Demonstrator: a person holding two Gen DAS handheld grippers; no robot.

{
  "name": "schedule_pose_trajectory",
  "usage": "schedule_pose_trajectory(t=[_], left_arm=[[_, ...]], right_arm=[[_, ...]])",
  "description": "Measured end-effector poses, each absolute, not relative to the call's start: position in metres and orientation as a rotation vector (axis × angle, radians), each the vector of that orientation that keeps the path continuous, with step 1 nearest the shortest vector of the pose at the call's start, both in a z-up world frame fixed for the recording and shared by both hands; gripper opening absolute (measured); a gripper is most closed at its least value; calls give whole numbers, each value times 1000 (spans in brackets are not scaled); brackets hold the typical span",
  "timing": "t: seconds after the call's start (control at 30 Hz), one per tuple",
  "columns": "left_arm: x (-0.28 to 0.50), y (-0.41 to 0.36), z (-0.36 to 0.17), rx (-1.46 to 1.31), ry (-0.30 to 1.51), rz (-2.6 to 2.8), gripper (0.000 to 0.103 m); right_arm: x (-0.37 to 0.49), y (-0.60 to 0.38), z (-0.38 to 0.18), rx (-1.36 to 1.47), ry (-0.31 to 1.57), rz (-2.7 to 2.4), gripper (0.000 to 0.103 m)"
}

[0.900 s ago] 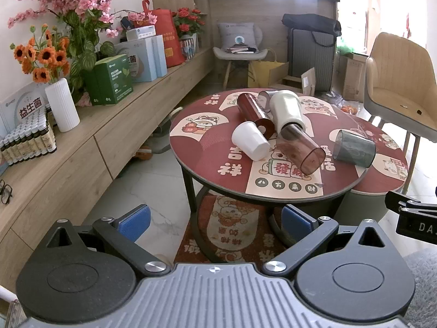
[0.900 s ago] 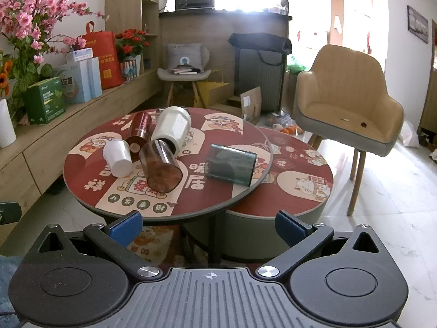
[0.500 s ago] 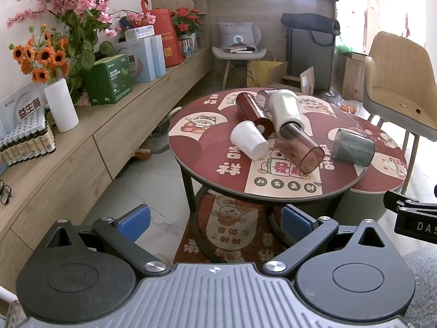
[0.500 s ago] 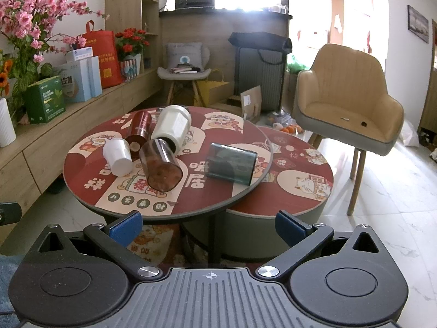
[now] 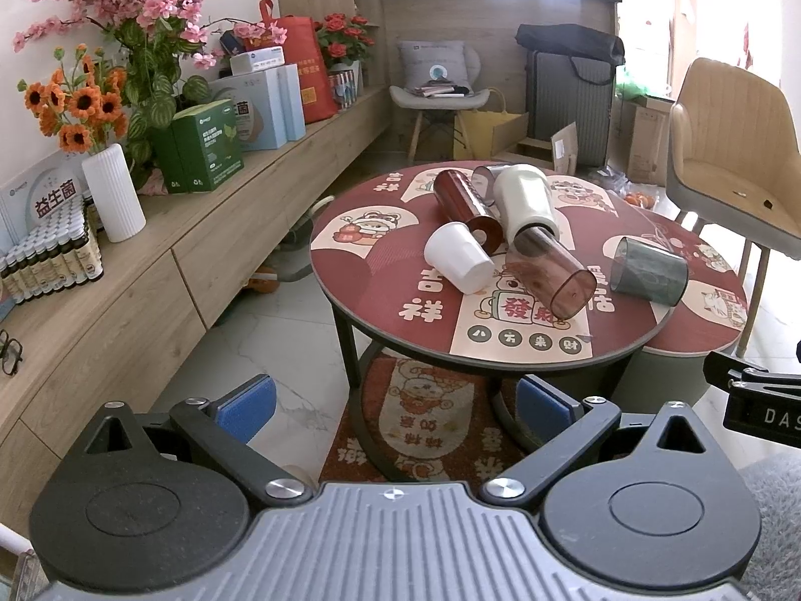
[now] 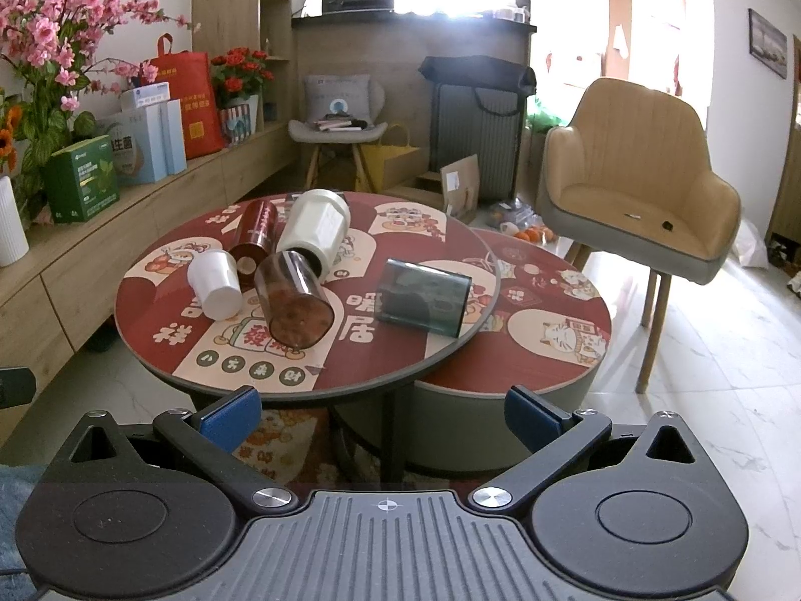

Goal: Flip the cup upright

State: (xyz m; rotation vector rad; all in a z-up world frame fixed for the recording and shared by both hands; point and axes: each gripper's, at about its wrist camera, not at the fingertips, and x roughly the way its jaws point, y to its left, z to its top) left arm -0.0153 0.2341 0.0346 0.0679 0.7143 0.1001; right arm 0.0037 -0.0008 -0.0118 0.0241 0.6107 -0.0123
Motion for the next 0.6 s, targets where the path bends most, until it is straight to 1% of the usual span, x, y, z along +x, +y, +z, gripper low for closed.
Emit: schedule_pose_trajectory(t=[0.27,0.6], left_arm=[[-15,234,34,68,714,101,103],[-15,235,35,60,716,109,103]], right_arm=[[2,0,-19,24,611,-12,103],[4,0,-12,21,612,-14,103]])
